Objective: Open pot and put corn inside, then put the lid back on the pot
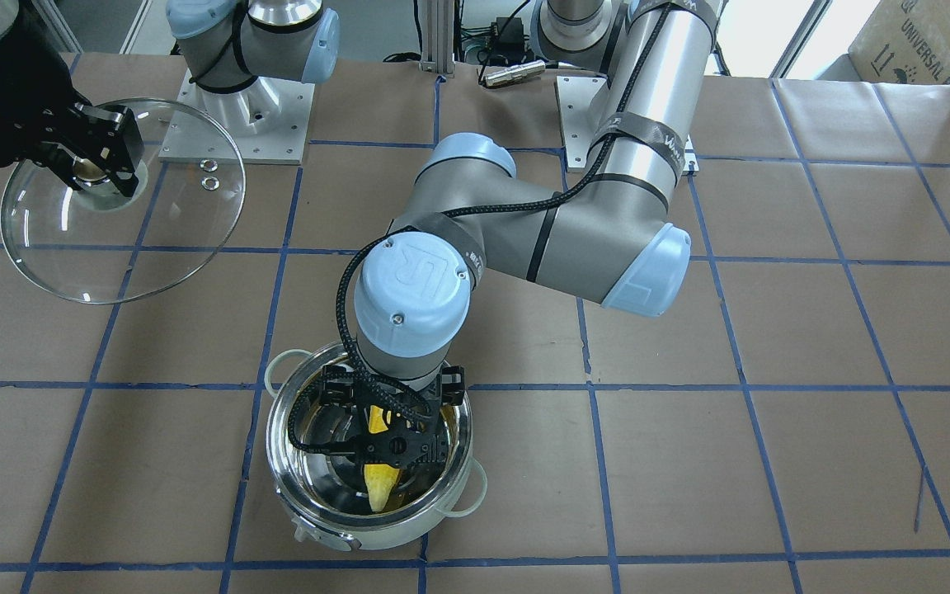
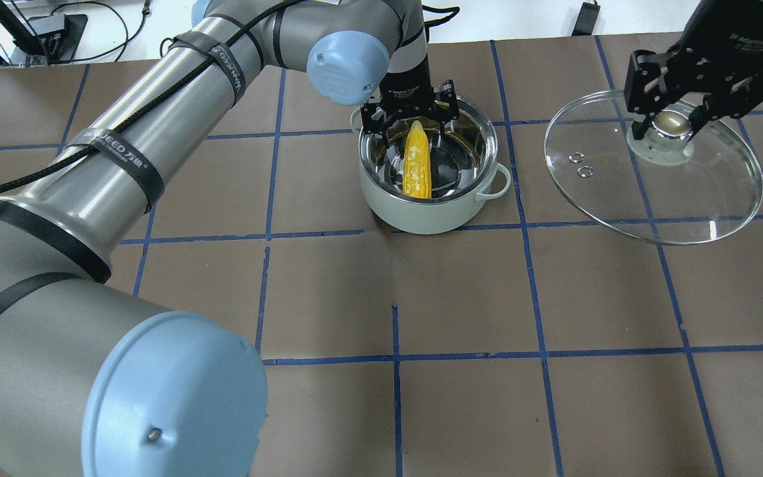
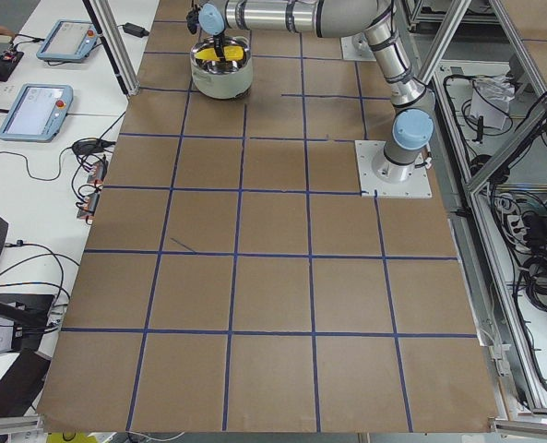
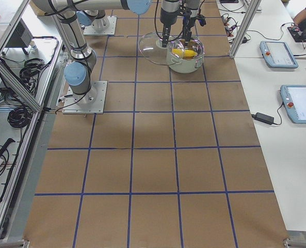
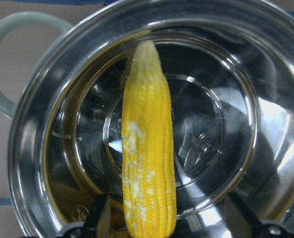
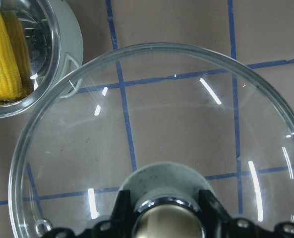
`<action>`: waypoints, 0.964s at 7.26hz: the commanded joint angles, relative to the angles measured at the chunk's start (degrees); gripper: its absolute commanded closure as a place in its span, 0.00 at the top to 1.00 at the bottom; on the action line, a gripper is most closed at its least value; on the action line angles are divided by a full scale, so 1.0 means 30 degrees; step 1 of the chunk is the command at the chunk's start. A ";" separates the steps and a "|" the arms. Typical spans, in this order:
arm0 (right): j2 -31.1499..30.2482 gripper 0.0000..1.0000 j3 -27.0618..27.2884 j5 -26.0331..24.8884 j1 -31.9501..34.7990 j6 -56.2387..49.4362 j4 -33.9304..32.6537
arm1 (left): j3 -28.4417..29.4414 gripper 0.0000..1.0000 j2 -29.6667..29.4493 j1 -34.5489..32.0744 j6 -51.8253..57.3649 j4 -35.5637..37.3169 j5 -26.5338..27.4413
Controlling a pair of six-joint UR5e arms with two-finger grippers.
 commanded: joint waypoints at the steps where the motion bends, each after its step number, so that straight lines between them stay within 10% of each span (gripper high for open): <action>1: -0.0206 0.38 0.0159 0.0022 0.0207 0.0206 -0.0110 | -0.0202 1.00 0.1408 0.1313 0.1152 -0.1589 -0.0006; 4: 0.1190 0.38 0.0012 0.0345 0.3360 0.1784 -0.2322 | -0.1339 1.00 0.4626 0.4039 0.6545 -0.4991 0.2653; 7: 0.5111 0.38 -0.0512 0.0084 0.7552 0.5537 -0.7362 | -0.6659 1.00 1.0271 0.6615 0.9323 -0.4882 0.3627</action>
